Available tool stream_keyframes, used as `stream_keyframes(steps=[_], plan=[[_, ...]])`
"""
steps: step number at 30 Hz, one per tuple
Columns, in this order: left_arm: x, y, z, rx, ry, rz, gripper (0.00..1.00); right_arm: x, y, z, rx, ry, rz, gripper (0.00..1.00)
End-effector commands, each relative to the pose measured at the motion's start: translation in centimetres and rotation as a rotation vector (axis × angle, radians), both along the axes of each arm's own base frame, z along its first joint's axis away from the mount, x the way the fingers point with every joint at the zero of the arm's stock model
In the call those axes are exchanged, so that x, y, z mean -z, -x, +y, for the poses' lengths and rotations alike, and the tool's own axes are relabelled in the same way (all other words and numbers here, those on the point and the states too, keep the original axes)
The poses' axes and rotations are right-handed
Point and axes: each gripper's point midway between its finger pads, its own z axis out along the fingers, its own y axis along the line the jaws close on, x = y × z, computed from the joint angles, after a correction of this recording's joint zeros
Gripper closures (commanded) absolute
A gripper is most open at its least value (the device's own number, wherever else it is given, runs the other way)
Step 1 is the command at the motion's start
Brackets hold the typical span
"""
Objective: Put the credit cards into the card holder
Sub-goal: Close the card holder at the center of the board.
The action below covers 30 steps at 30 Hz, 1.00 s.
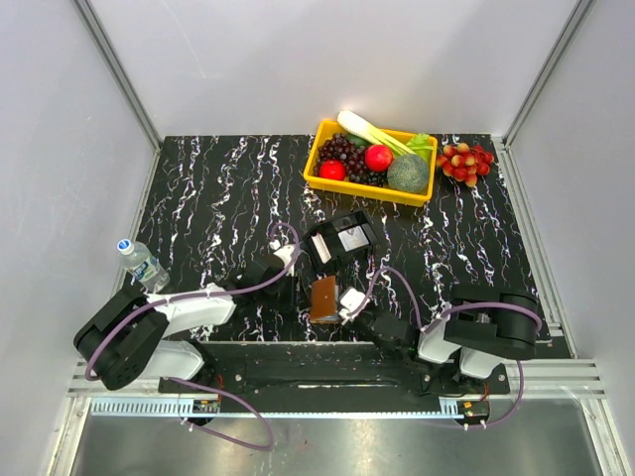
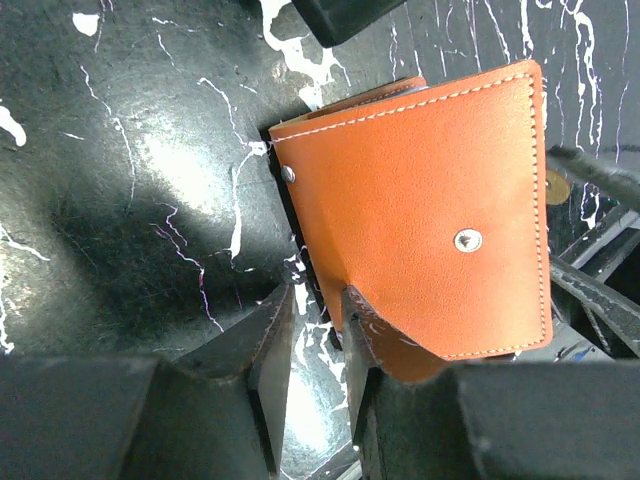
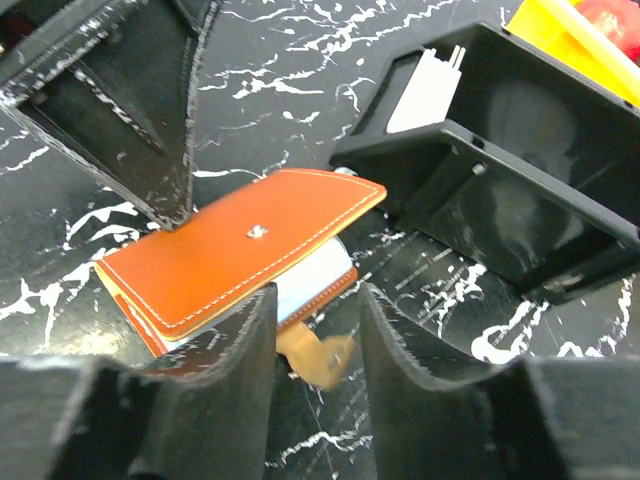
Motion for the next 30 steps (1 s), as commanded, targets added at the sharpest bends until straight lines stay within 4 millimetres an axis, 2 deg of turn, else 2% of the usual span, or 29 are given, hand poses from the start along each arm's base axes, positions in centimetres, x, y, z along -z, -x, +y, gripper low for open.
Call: stream_keyframes(steps=[1,5,7,10,11,12,13,14,15,17,19,21,26,30], plan=[[-0.4,-1.1,-0.4,-0.019,-0.016,-0.023,0.71,-6.4,-0.7,-1.0,0.104,-0.328,-0.033,0.53],[-0.8,-1.4,-0.8,-0.003,-0.026,-0.028,0.71,-8.7,-1.5,-3.9,0.23,-0.457,-0.024,0.49],[-1.2,-1.5,-0.9,-0.003,-0.024,-0.039,0.71,-9.9,-1.6,-5.3,0.286,-0.557,0.009,0.44],[-2.5,-1.8,-1.1,0.001,-0.012,-0.068,0.68,-10.8,-1.4,-5.7,0.313,-0.628,0.094,0.46],[-3.0,-2.0,-1.2,0.003,-0.005,-0.083,0.66,-10.5,-1.4,-5.3,0.336,-0.571,0.15,0.46],[-3.4,-2.1,-1.3,0.005,0.002,-0.095,0.65,-9.3,-1.2,-5.5,0.384,-0.508,0.237,0.46],[-3.7,-2.1,-1.4,0.014,0.005,-0.1,0.65,-9.9,-1.2,-6.0,0.446,-0.527,0.309,0.45],[-3.9,-2.1,-1.6,0.024,0.01,-0.106,0.65,-9.4,-1.0,-6.9,0.511,-0.532,0.365,0.45],[-4.0,-2.0,-1.8,0.038,0.013,-0.11,0.64,-9.8,-0.9,-7.3,0.53,-0.55,0.392,0.45],[-4.3,-2.0,-2.3,0.061,0.021,-0.123,0.64,-9.3,0.0,-7.7,0.528,-0.521,0.456,0.45],[-4.3,-1.6,-3.0,0.098,0.028,-0.127,0.64,-8.9,0.8,-7.3,0.503,-0.512,0.527,0.48],[-4.0,-1.4,-3.4,0.126,0.022,-0.119,0.65,-8.4,1.6,-5.9,0.456,-0.467,0.584,0.52],[-1.9,-0.6,-3.4,0.152,-0.02,-0.064,0.69,-6.6,2.5,-3.2,0.462,-0.314,0.71,0.5],[0.1,-0.1,-2.6,0.124,-0.065,-0.019,0.71,-5.0,2.6,-3.2,0.534,-0.266,0.813,0.53]])
